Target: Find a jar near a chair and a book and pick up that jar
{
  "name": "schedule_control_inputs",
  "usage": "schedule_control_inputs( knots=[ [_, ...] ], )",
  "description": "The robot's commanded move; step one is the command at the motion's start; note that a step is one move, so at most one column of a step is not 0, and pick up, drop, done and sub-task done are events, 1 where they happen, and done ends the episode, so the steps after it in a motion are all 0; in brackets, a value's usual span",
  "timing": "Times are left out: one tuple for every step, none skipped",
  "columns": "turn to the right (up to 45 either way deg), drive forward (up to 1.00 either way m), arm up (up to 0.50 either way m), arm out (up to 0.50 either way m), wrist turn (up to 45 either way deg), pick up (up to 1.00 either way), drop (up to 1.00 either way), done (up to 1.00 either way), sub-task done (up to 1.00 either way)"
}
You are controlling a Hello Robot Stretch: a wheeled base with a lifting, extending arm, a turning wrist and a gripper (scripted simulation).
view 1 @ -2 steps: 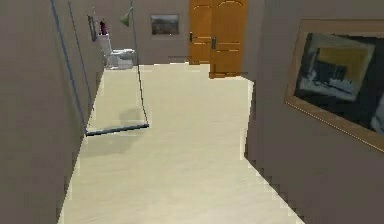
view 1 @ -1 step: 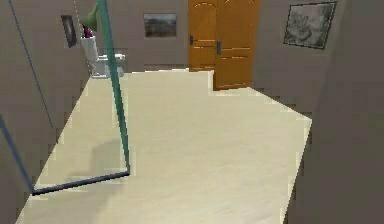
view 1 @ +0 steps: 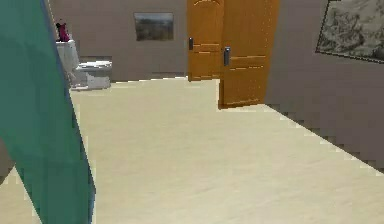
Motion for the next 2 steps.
schedule_control_inputs(
  knots=[
    [0.0, 1.0, 0.0, 0.0, 0.0, 0.0, 0.0, 0.0, 0.0],
    [0.0, 1.0, 0.0, 0.0, 0.0, 0.0, 0.0, 0.0, 0.0]
  ],
)
